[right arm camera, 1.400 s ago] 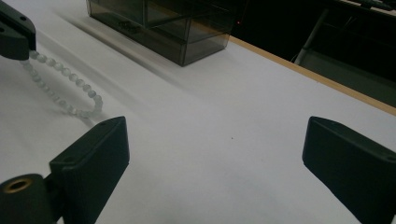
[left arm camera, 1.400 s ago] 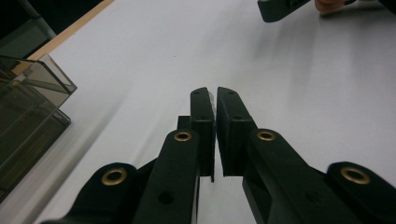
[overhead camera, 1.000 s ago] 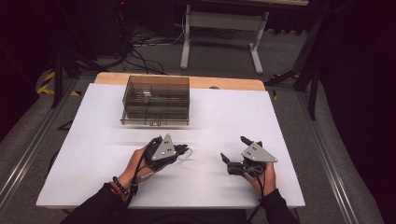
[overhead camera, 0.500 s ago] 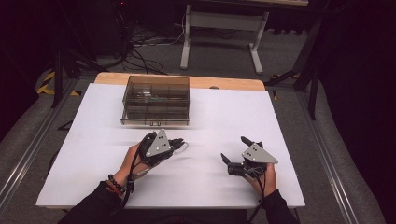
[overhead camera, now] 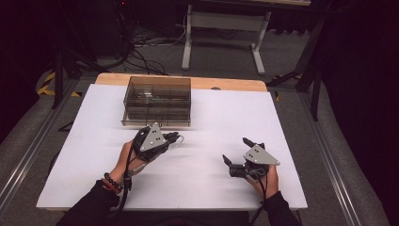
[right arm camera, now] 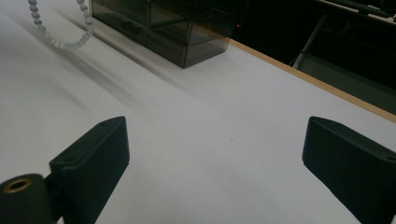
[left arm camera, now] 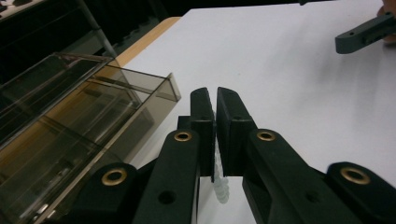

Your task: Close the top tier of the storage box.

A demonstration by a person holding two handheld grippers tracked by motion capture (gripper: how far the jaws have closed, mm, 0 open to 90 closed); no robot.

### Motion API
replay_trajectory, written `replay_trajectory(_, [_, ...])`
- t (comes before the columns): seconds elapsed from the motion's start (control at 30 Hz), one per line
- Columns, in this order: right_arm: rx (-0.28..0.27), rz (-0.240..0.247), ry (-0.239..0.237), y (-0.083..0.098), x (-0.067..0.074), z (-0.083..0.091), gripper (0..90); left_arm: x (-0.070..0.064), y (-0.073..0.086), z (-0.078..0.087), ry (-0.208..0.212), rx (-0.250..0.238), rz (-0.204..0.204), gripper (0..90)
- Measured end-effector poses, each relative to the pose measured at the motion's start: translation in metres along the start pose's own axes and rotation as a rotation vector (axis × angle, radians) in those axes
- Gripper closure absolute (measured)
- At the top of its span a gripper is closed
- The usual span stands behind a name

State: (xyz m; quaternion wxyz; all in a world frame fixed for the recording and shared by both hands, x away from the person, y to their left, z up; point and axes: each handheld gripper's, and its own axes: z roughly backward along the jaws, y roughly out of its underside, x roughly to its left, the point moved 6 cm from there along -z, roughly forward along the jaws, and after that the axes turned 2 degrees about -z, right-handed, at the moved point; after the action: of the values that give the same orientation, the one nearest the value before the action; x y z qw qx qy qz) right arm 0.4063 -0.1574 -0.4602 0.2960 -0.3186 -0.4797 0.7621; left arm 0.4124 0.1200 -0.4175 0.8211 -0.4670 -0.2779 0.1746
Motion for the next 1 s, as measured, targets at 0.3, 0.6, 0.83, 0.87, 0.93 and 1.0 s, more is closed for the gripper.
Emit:
replay_trajectory(0.3, [0.000, 0.005, -0.001, 0.000, 0.001, 0.000, 8.0, 0.011, 0.000, 0.007, -0.043, -0.009, 0.010, 86.1])
replay_trajectory(0.6, [0.000, 0.010, -0.002, 0.000, 0.001, -0.001, 8.0, 0.022, 0.001, 0.013, -0.082, -0.020, 0.024, 86.1])
replay_trajectory(0.83, [0.006, 0.009, -0.004, 0.001, 0.002, -0.001, 7.9, 0.031, 0.003, 0.017, -0.104, -0.024, 0.044, 86.1])
replay_trajectory(0.87, [0.008, 0.010, -0.004, 0.001, 0.002, -0.002, 8.0, 0.032, 0.003, 0.018, -0.108, -0.025, 0.045, 86.1])
replay_trajectory(0.93, [0.006, 0.013, -0.003, 0.001, 0.002, -0.002, 8.0, 0.035, 0.003, 0.019, -0.115, -0.030, 0.053, 86.1])
replay_trajectory(1.0, [0.007, 0.012, -0.004, 0.001, 0.002, -0.002, 8.0, 0.037, 0.003, 0.020, -0.119, -0.033, 0.061, 86.1])
